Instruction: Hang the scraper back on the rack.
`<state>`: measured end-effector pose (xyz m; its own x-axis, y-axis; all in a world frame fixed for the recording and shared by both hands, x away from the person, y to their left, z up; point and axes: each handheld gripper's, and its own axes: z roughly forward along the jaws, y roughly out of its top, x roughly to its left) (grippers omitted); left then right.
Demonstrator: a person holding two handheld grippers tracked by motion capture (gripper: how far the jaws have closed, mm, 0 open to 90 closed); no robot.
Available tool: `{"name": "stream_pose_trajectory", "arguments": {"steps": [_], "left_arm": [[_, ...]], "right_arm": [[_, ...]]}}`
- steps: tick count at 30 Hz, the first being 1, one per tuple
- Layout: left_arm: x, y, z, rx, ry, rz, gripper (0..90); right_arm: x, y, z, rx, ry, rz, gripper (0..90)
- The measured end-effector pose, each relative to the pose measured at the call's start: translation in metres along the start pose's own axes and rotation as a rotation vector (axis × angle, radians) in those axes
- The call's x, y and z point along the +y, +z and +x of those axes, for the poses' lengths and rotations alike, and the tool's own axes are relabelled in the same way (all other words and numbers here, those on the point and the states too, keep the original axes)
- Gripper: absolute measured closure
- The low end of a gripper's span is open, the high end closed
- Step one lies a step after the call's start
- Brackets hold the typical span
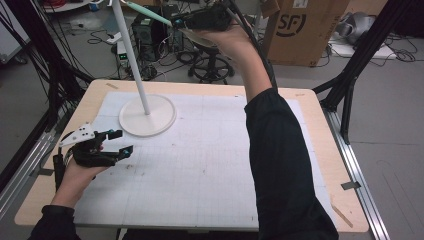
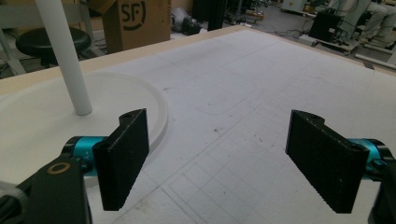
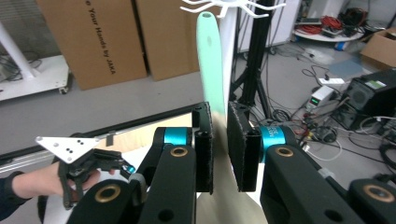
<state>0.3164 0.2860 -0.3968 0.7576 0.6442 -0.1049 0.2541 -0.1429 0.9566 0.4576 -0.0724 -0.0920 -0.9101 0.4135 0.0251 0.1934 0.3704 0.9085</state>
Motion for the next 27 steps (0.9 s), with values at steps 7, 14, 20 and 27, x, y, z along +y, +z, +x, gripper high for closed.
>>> {"name": "stream_pose_trajectory", "arguments": {"steps": [7,14,20,27], "left_arm": [[0.0,0.0,0.0,-0.005,-0.003,0.003,22.2],[-0.001,0.0,0.0,-0.008,-0.002,0.009,22.2],[-0.001,0.0,0.0,-0.008,-0.002,0.008,22.2],[-0.001,0.0,0.0,-0.009,-0.003,0.008,22.3]], "right_arm": [[0.0,0.003,-0.003,-0.023,0.007,-0.005,81.6],[0.001,0.006,-0.002,-0.015,0.005,-0.018,81.6],[0.0,0.01,-0.002,-0.023,-0.003,-0.003,81.6],[0.0,0.016,0.0,-0.034,-0.007,0.008,81.6]]}}
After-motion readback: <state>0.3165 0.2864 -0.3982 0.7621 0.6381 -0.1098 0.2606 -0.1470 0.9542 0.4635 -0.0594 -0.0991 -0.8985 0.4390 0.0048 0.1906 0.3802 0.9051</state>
